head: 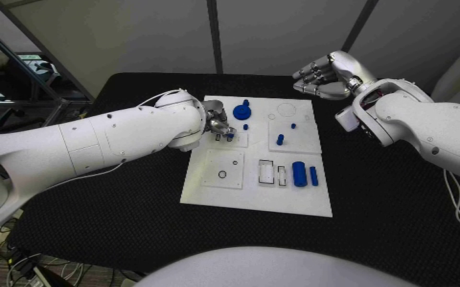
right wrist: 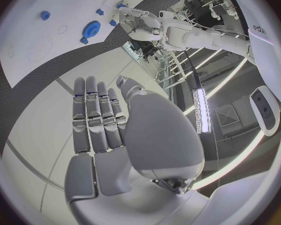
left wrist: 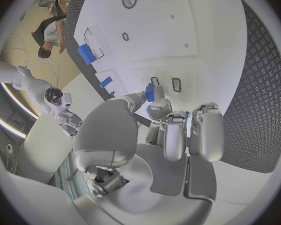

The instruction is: Assemble the parts on the task board

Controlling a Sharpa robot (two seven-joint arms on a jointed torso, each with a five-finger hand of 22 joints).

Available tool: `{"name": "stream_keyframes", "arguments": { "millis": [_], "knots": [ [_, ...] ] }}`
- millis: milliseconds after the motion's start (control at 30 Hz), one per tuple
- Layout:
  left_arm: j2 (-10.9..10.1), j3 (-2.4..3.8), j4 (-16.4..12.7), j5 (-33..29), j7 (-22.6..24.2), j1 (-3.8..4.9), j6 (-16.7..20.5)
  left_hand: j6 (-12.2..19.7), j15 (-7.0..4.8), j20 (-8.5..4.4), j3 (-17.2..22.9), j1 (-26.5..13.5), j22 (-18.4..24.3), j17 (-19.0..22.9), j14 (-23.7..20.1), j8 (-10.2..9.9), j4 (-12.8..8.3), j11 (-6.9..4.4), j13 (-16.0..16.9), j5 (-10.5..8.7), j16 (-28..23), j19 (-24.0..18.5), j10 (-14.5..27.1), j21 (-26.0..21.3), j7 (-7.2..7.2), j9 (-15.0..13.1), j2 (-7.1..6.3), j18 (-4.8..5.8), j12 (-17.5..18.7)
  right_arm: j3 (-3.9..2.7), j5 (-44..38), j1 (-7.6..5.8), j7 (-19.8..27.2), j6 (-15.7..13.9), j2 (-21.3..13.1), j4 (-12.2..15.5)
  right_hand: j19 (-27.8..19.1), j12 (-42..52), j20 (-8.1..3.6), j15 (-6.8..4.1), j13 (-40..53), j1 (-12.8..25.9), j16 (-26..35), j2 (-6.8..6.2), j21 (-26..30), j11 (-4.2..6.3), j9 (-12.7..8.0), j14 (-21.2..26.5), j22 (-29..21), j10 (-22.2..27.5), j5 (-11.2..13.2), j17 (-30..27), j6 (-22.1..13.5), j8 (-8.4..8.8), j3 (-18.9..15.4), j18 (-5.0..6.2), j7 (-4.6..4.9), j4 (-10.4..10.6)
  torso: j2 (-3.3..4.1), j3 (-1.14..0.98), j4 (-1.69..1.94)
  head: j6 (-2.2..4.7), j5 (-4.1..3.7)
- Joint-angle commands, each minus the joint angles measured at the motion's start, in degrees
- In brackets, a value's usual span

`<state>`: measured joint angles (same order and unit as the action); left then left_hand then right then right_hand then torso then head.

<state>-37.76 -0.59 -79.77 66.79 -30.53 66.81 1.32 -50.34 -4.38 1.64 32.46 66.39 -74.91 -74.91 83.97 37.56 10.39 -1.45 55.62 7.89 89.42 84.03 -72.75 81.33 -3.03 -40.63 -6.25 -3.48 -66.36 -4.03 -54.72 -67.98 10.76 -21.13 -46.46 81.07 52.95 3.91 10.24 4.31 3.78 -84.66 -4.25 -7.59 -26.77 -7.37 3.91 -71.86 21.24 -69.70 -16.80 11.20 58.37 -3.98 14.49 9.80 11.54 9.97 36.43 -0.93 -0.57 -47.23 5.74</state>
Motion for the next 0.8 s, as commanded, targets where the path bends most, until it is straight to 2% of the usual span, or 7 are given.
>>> {"name": "stream_keyframes", "arguments": {
  "millis": [33, 800],
  "knots": [
    [-0.2, 0.00, -0.3, 1.5, -0.1, -0.01, -1.4, -0.1, -0.45, -0.14, 11.5, -0.5, -2.9, -13.9, 5.7, 0.3, -11.1, -0.07, 0.1, 0.31, -0.2, 0.9, -0.5, -0.2, 0.35, -0.1, 0.13, 0.62, -0.2, -0.03, -0.1, -0.09, 0.1, 0.4, 0.1, 0.0, -0.1, -0.2, 0.42, 0.32, -0.1, 0.7, 0.3, -0.07, 0.2, -0.12, -0.1, -0.1, -0.1, 0.4, -0.3, -0.1, -0.5, 0.25, -0.4, 0.51, -0.01, 0.0, 0.00, -0.01, -0.01, 0.00, 0.02],
    [-0.5, -0.01, -0.9, 1.9, -0.2, -0.28, -3.7, -0.1, -0.46, -0.15, 11.7, -0.7, -2.9, -13.9, 5.7, 0.4, -11.3, -0.08, 0.2, 0.43, -0.2, 0.9, -0.5, -0.2, 0.36, -0.2, 0.05, 0.63, -0.3, -0.03, -0.1, -0.08, 0.1, 0.7, 0.3, -0.1, 0.0, -0.2, 0.44, 0.31, -0.1, 0.7, 0.4, 0.01, 0.3, -0.11, -0.1, -0.1, -0.1, 0.4, -0.3, -0.1, -0.5, 0.22, -0.4, 0.53, -0.03, 0.1, 0.02, 0.00, 0.05, -0.08, 0.09]
  ]
}}
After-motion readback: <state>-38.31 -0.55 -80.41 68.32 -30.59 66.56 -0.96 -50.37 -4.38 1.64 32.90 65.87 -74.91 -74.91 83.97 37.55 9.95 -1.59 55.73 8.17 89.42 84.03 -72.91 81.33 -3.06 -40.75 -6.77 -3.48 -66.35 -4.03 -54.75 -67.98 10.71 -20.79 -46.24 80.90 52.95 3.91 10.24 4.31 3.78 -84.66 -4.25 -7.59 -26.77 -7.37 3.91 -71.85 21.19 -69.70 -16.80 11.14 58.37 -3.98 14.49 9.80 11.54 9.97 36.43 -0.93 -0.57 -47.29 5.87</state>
